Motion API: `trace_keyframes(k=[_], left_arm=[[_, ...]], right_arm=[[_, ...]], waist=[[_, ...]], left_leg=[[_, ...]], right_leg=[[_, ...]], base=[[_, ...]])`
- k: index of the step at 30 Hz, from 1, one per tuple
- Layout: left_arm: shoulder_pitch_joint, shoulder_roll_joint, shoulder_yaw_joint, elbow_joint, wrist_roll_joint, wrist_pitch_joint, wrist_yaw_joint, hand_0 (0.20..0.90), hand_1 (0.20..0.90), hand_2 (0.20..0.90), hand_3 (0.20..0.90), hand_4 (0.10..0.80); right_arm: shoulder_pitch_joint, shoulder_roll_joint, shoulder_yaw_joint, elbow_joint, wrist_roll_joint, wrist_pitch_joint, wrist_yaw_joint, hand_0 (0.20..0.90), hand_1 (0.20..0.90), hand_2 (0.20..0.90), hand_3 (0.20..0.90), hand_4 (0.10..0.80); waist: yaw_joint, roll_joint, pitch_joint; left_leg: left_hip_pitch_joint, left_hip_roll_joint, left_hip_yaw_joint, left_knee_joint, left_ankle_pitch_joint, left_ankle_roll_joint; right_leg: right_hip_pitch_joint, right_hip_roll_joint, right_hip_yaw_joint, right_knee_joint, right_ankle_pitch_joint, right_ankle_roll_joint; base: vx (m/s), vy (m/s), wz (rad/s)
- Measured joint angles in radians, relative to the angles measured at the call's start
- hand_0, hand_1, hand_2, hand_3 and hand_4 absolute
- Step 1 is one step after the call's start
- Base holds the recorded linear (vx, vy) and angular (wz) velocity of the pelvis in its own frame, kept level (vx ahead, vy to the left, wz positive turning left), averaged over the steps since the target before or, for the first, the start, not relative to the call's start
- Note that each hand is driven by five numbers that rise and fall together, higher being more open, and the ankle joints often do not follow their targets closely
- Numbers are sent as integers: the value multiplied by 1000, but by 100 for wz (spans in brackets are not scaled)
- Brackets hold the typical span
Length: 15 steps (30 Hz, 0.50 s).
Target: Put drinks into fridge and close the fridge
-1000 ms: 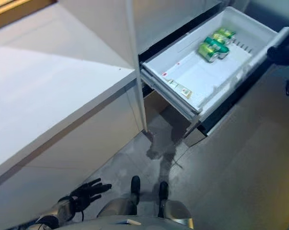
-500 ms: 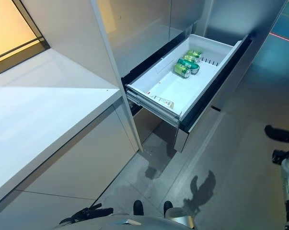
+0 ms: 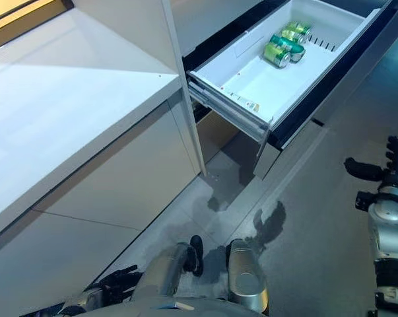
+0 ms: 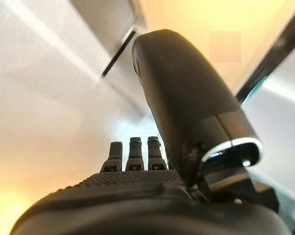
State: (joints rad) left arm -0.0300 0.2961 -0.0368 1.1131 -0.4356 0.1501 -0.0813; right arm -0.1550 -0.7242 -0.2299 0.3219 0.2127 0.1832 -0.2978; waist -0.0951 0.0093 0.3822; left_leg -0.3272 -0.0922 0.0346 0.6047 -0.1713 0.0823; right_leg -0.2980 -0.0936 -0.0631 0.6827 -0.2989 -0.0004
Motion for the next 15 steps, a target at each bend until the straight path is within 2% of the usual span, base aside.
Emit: trace_keyframes(k=[7, 10, 15], left_arm=[[-49, 3, -7, -2, -18, 2, 14, 900, 900, 900, 900, 800], [-77, 6, -13, -2, -38, 4, 16, 900, 900, 900, 900, 800], [-96, 6, -46, -5, -44, 3, 15, 900, 900, 900, 900, 800]], right_arm=[[-103, -4, 107, 27, -1, -6, 64, 900, 900, 900, 900, 800], [-200, -39, 181, 36, -7, -6, 88, 900, 900, 900, 900, 800], [-325, -57, 290, 86, -17, -10, 119, 900, 900, 900, 900, 800]], waist=[[15, 17, 36], [13, 23, 77], [14, 40, 99]], left_leg=[[-75, -1, 7, 85, -11, -1], [-131, -2, 24, 115, -11, -1], [-167, 1, 26, 128, -10, -2]], right_leg=[[-81, -6, 7, 97, -17, -4], [-150, -10, 25, 145, -17, -4], [-191, -8, 27, 161, -13, -9]], base=[[-29, 5, 0], [-55, 11, -8], [-59, 4, -2]])
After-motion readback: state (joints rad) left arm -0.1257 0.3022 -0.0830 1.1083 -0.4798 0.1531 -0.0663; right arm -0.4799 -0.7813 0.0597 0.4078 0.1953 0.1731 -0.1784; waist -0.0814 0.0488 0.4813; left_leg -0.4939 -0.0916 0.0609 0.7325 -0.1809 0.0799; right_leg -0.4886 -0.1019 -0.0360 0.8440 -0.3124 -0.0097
